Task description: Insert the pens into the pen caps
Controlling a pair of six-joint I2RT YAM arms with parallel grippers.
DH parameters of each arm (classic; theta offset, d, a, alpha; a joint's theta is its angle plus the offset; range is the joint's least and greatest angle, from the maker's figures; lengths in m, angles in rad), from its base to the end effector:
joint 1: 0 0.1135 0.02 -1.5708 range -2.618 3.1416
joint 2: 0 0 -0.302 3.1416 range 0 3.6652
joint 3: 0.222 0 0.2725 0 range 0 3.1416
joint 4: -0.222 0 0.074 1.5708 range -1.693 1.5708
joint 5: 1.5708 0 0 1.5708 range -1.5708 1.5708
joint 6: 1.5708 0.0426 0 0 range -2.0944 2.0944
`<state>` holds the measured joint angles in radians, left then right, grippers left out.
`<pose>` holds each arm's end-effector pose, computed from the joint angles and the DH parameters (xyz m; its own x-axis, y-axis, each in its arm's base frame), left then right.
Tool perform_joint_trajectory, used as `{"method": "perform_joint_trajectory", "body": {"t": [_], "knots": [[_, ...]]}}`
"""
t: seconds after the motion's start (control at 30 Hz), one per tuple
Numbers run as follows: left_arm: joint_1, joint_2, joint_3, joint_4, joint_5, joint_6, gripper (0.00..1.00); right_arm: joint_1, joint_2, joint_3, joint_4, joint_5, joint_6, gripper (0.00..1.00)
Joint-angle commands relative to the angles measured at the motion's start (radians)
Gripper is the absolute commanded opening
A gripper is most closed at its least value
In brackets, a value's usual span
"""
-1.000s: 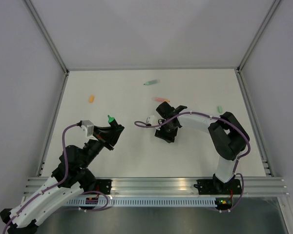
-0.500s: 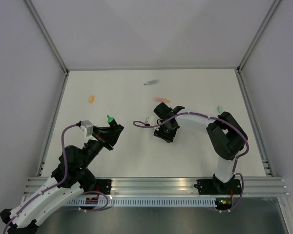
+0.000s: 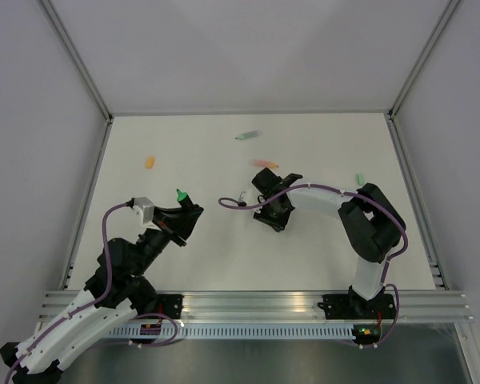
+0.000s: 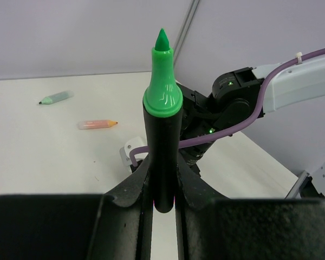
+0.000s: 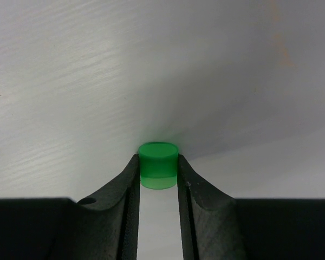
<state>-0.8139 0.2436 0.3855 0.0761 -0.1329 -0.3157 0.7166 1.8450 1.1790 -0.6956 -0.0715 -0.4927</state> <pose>0.0694 -0.0652 0.3085 -0.0550 -0.3900 -0.9192 0.6466 0.6876 -0.3304 0.2785 0.2467 0.1732 -0.3347 -0.9172 -0.2160 -0.9360 0.3502 -0.0367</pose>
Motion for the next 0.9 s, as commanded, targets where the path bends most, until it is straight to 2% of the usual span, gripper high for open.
{"method": "perform_joint_trajectory", "body": {"t": [0.0, 0.13, 0.23, 0.33, 0.5, 0.7, 0.87], "knots": [[-0.004, 0.022, 0.004, 0.005, -0.02, -0.002, 0.02, 0.0, -0.018, 0.005, 0.038, 0.045, 0.026, 0.13], [-0.002, 0.062, 0.016, 0.001, -0.017, -0.002, 0.02, 0.0, -0.065, 0.016, 0.06, 0.05, 0.068, 0.0], [-0.002, 0.098, 0.027, -0.002, -0.007, 0.0, 0.02, 0.0, -0.086, 0.053, 0.073, 0.065, 0.138, 0.0], [-0.002, 0.134, 0.036, 0.001, 0.012, 0.0, 0.02, 0.0, -0.084, 0.143, 0.035, 0.156, 0.244, 0.0], [-0.002, 0.229, 0.059, 0.027, 0.099, 0.001, 0.02, 0.0, -0.165, 0.309, -0.001, 0.252, 0.482, 0.0], [-0.002, 0.359, 0.105, 0.039, 0.212, -0.005, 0.02, 0.012, -0.406, 0.274, 0.201, 0.288, 0.788, 0.0], [-0.004, 0.421, 0.119, 0.062, 0.236, -0.014, 0.02, 0.104, -0.596, 0.116, 0.462, 0.346, 0.878, 0.0]]}}
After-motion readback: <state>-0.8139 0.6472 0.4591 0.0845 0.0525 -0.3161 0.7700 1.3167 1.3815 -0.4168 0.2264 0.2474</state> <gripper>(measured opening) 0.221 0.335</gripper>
